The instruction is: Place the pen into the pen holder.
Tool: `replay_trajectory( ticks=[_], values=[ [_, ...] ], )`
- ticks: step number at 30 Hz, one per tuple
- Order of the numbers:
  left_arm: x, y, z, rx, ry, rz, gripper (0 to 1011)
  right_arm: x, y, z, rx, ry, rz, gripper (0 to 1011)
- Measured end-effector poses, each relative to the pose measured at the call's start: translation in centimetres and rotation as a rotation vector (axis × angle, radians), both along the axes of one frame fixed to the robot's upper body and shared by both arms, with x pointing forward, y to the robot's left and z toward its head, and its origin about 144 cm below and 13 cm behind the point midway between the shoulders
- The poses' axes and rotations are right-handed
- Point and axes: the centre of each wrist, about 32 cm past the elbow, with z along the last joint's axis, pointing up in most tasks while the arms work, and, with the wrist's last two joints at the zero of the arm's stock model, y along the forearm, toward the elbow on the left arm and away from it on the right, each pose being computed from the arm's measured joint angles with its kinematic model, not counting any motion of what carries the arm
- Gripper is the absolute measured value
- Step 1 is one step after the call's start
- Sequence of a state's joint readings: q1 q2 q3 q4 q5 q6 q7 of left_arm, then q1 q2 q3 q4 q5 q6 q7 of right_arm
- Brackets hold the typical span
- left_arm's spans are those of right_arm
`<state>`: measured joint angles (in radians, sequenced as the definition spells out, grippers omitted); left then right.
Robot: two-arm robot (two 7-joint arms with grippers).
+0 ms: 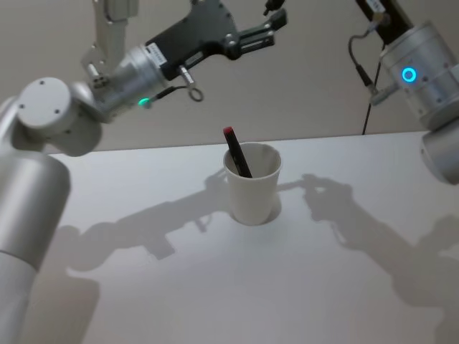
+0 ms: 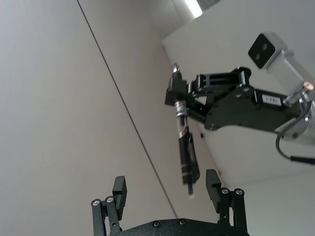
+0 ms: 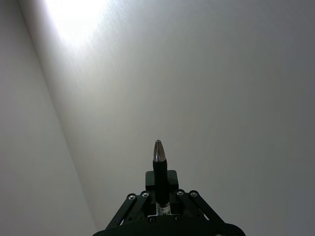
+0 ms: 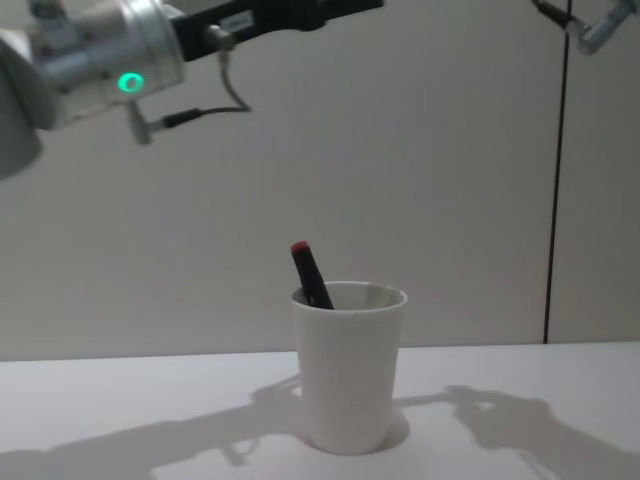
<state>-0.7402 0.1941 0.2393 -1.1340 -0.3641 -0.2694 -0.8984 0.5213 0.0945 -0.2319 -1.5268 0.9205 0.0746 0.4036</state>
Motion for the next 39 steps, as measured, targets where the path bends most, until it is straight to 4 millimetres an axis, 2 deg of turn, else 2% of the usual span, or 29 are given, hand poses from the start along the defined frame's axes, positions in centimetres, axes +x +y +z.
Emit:
replay_trajectory(
  ticks=[6,17,28,39],
  values=[
    [-1.1,2.8,1.6,0.080,0.016,0.070,1001,-0.2,-0.7,-0.2,-0.010,0.000,-0.029,131],
    [-3.5,6.3,3.5,0.138,-0.017,0.216,1001,-0.3,-1.6,-0.7,-0.085,0.010,-0.087,131],
    [-5.5,8.0,4.5,0.147,-0.121,0.356,1001,0.1,-1.4,-2.5,-0.230,0.066,-0.138,131],
    [-6.7,8.8,5.2,0.144,-0.196,0.434,1001,0.9,-0.1,-5.5,-0.355,0.149,-0.152,131]
  ],
)
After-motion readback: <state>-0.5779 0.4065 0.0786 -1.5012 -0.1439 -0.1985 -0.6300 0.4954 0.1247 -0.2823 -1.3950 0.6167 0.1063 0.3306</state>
